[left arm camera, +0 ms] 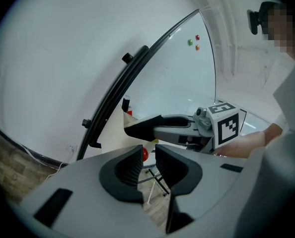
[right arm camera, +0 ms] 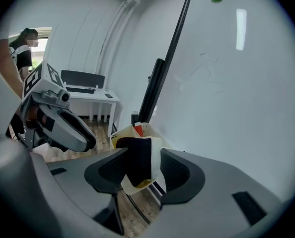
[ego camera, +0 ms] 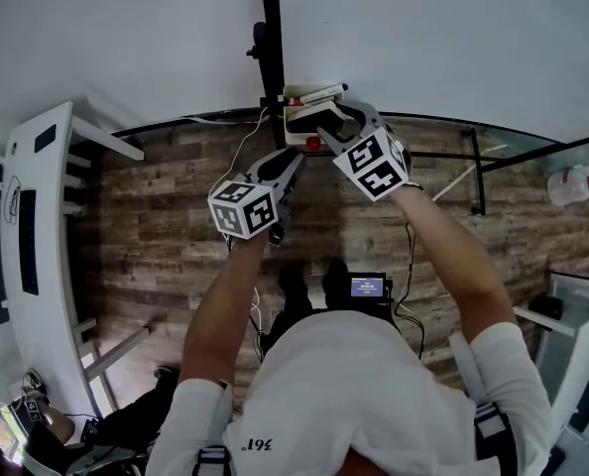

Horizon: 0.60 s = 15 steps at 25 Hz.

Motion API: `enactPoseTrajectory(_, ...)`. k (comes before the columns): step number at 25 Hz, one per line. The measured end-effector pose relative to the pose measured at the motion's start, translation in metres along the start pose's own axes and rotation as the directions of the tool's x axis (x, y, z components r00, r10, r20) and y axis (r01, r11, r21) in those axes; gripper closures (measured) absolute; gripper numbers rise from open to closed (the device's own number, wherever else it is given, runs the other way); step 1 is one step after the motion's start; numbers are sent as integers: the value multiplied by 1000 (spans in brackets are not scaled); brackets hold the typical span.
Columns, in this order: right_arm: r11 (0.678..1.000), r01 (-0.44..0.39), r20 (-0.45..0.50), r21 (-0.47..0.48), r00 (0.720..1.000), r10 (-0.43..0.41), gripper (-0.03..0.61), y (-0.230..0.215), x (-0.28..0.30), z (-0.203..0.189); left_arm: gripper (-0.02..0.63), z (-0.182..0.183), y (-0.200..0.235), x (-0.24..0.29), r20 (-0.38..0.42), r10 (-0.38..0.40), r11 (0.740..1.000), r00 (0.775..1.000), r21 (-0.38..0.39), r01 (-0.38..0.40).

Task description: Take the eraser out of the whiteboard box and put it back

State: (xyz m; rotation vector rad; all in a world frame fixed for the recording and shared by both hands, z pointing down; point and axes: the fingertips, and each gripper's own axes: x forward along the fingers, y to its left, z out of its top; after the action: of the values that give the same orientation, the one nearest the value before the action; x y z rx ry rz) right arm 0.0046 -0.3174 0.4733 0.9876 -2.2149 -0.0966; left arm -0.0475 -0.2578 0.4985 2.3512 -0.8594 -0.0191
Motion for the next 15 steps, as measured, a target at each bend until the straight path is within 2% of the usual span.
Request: enactPoseTrajectory(15, 999, 53, 33, 4, 998, -53, 368, -8, -25, 8, 546, 8, -15, -7, 23, -15, 1000, 1000, 17, 14)
